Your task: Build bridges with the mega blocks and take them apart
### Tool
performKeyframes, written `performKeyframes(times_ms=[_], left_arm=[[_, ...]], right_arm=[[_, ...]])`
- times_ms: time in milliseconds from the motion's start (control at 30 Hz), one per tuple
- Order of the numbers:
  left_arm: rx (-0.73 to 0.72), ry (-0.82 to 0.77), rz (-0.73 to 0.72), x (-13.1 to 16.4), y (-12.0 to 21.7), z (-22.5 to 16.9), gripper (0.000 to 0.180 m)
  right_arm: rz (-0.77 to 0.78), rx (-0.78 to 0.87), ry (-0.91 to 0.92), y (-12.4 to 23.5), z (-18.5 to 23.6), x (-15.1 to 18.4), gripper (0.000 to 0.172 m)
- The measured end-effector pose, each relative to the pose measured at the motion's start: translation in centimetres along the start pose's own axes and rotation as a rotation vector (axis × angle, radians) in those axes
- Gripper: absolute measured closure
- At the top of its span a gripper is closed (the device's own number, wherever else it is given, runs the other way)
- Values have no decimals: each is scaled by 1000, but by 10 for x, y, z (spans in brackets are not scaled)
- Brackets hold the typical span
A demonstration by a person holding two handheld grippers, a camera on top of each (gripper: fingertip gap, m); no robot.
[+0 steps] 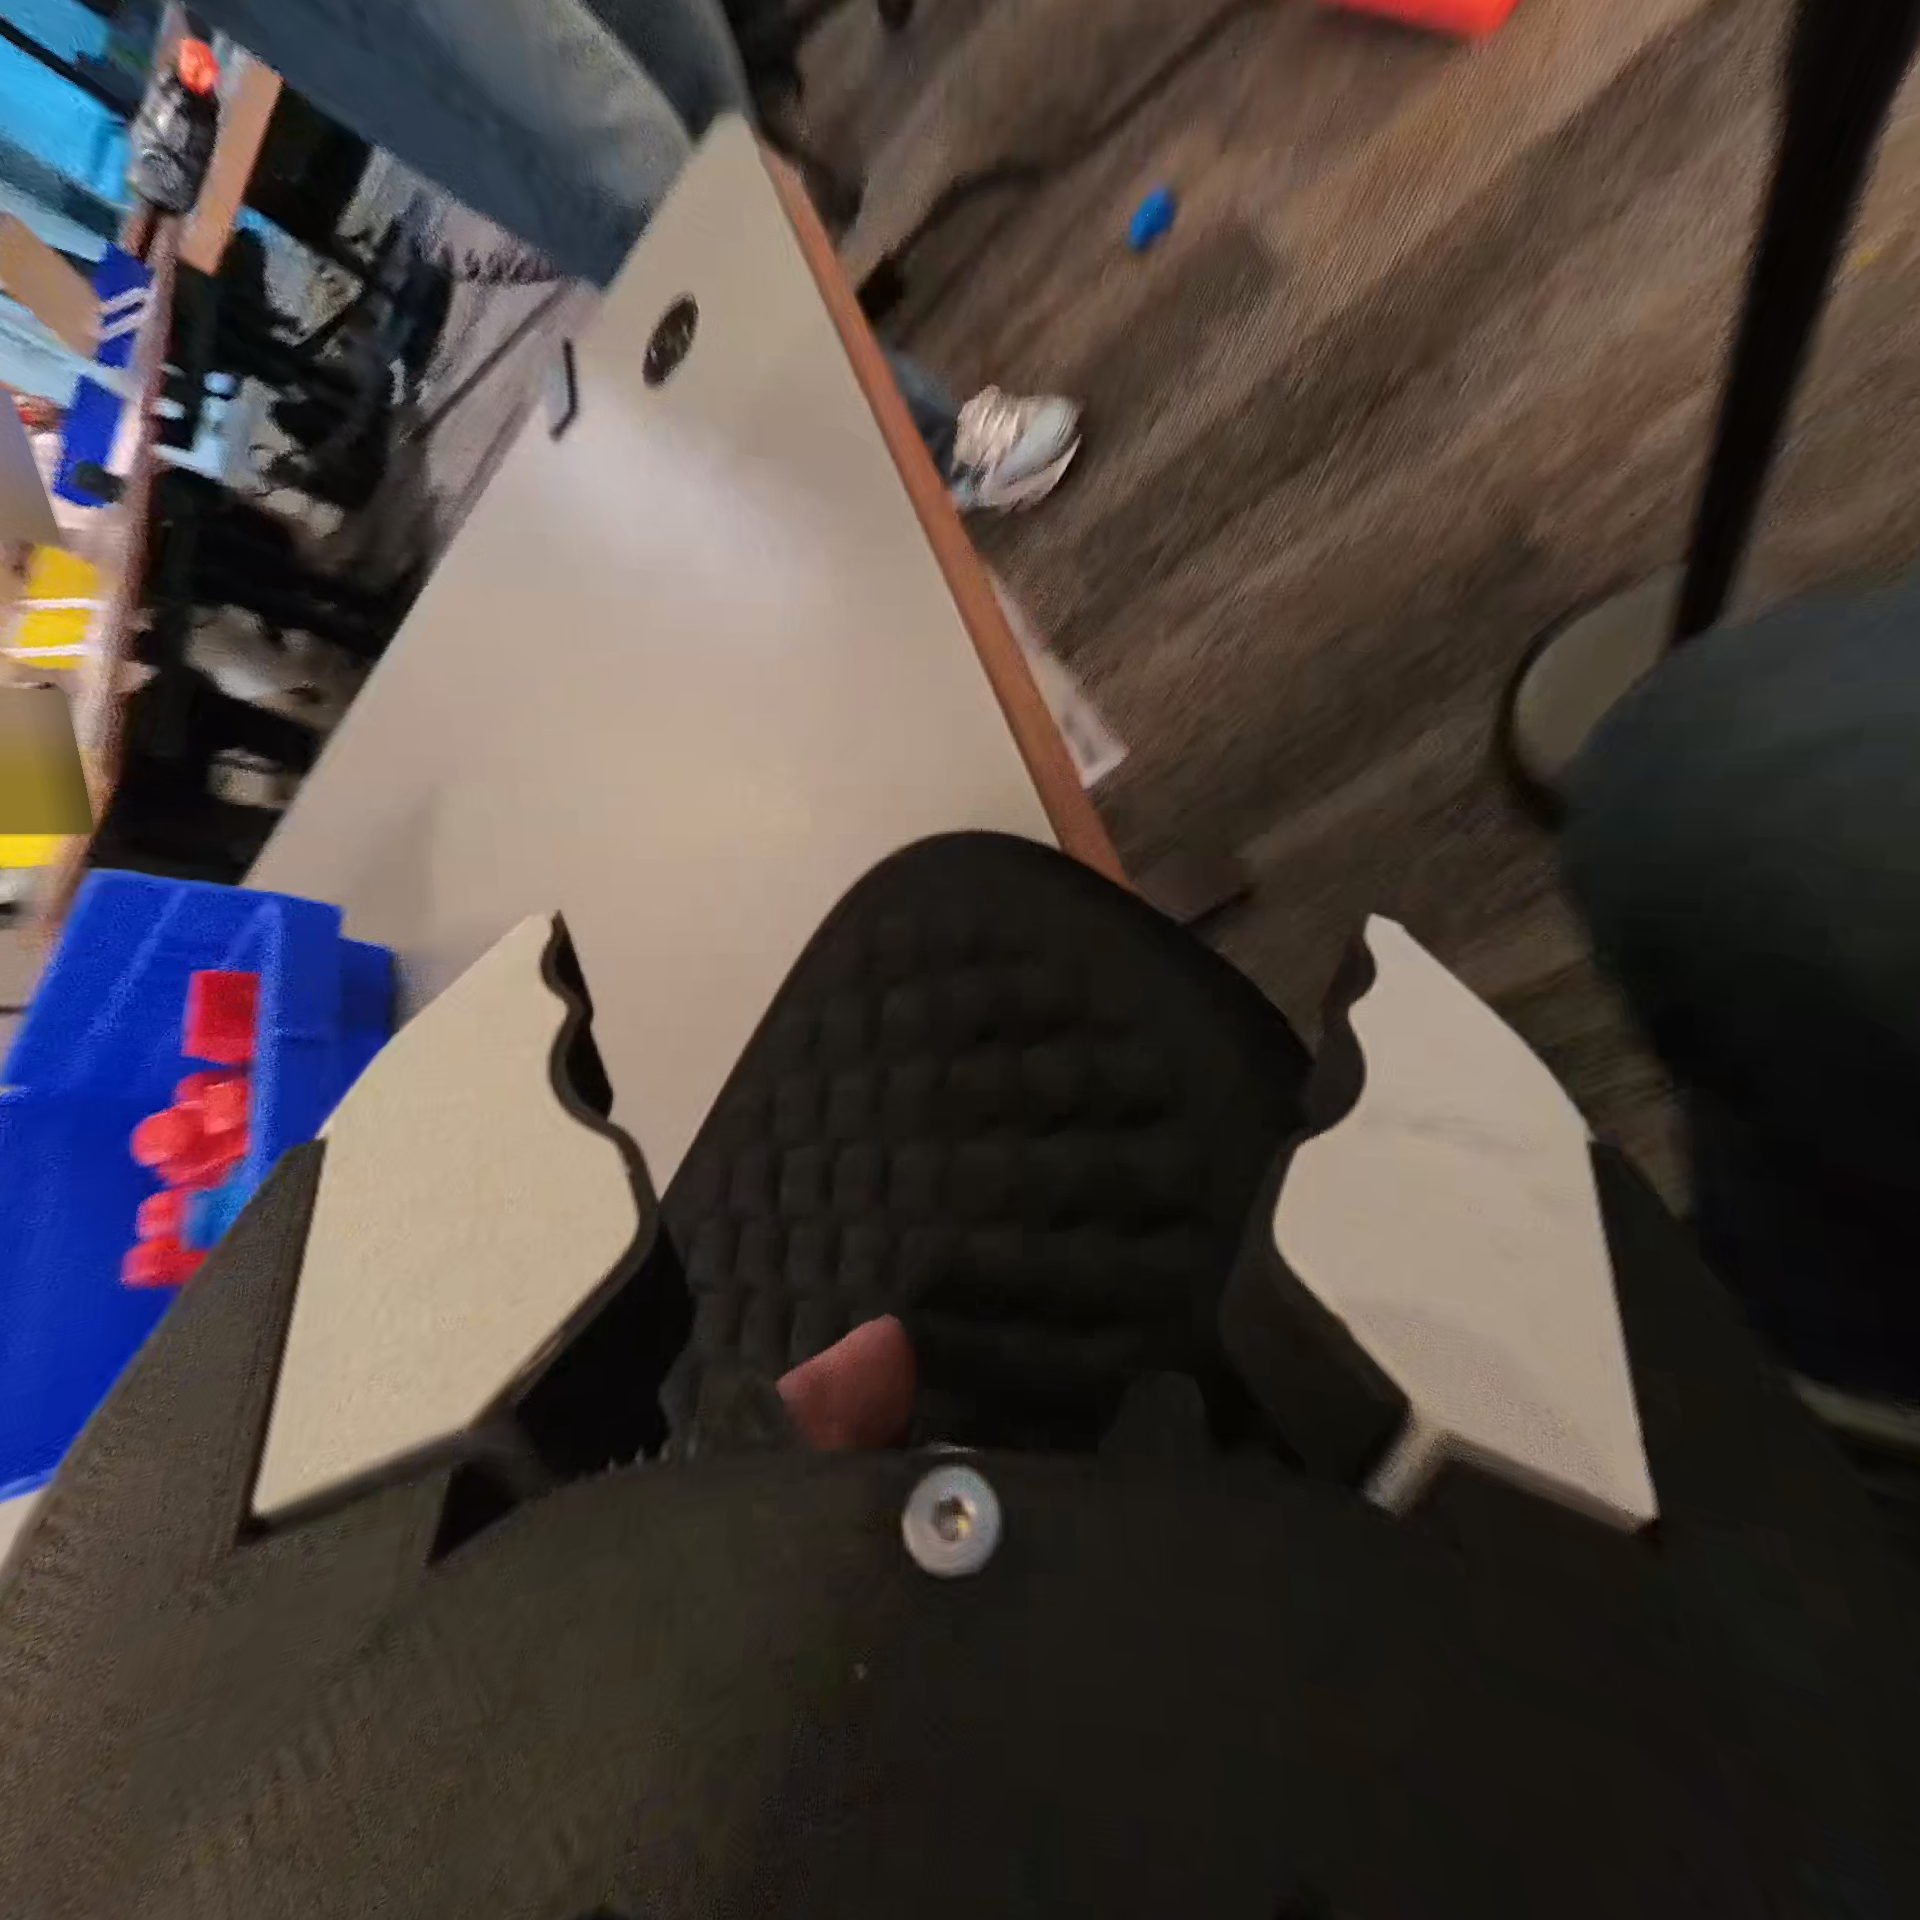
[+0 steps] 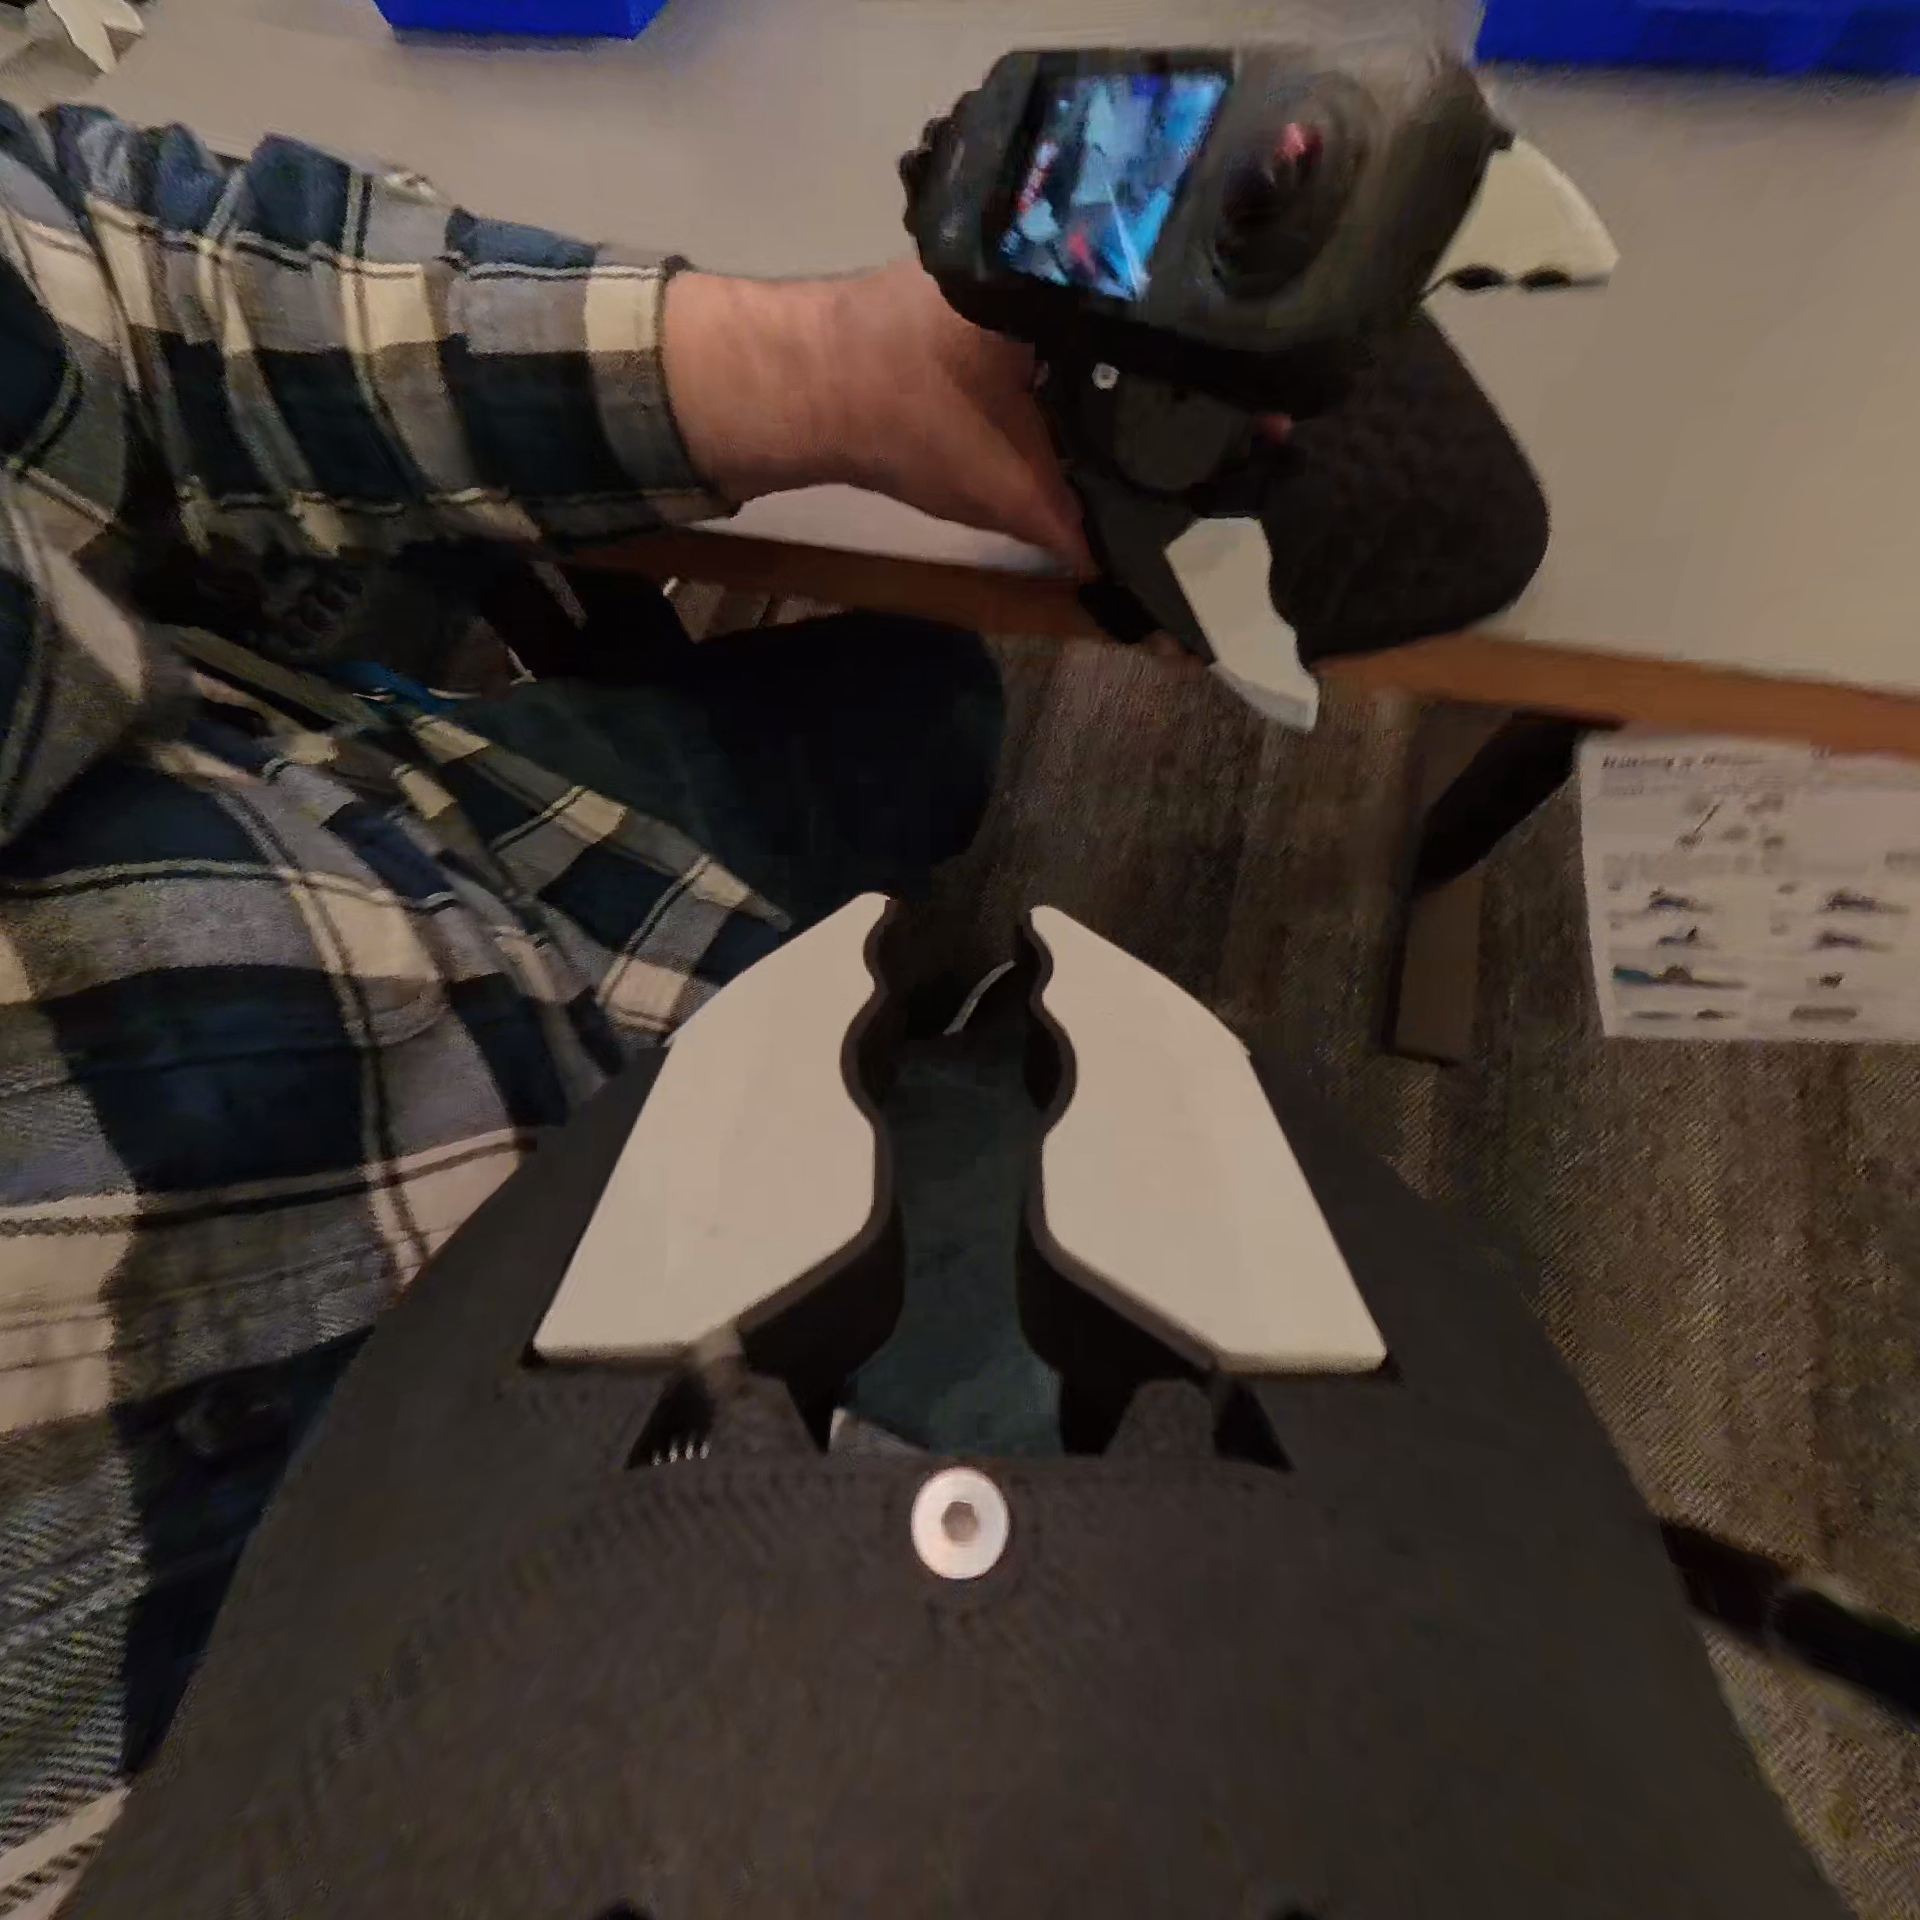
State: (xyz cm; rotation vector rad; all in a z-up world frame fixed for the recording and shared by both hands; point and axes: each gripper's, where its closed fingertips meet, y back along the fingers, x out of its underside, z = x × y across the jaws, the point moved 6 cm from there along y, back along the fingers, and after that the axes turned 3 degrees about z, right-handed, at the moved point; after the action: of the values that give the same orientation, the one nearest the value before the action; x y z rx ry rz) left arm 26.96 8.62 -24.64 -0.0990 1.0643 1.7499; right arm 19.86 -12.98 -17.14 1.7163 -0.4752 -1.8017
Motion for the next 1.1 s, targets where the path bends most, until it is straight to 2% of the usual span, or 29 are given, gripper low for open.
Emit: performKeyframes(times_ms=[67,133,333,433,533,600,700,767,867,933,967,1000,1033,1100], left_arm=[[-95,-104,98,6,-13,-7,42],[-106,-82,109,6,-19,-8,48],[-106,-6,153,4,-35,2,37],[-84,51,71,-2,-34,12,35],[-68,143,-2,-6,-28,28,41],[-67,158,-25,-3,-27,36,39],[-106,157,-123,-10,-14,45,49],[-99,198,-181,-27,0,48,51],[-105,147,-325,-66,23,39,55],[-12,124,-444,-97,34,23,58],[48,75,-460,-111,37,12,59],[46,11,-460,-122,42,6,55],[60,-35,-501,-132,49,-1,55],[161,-28,-564,-148,61,-19,58]], right_arm=[[11,13,-44,12,10,18,147],[-11,24,-91,25,18,31,146],[-87,92,-164,61,20,53,145],[-127,91,-168,75,26,60,141],[-155,140,-186,87,30,70,126],[-163,197,-203,95,33,81,117],[-160,328,-237,112,36,103,109],[-174,495,-263,137,35,124,108],[-246,680,-429,186,38,157,98],[-223,782,-521,213,43,179,96],[-205,807,-548,221,45,187,91],[-185,818,-567,228,46,191,88],[-176,802,-571,231,46,193,91],[-131,756,-598,231,34,202,87]])
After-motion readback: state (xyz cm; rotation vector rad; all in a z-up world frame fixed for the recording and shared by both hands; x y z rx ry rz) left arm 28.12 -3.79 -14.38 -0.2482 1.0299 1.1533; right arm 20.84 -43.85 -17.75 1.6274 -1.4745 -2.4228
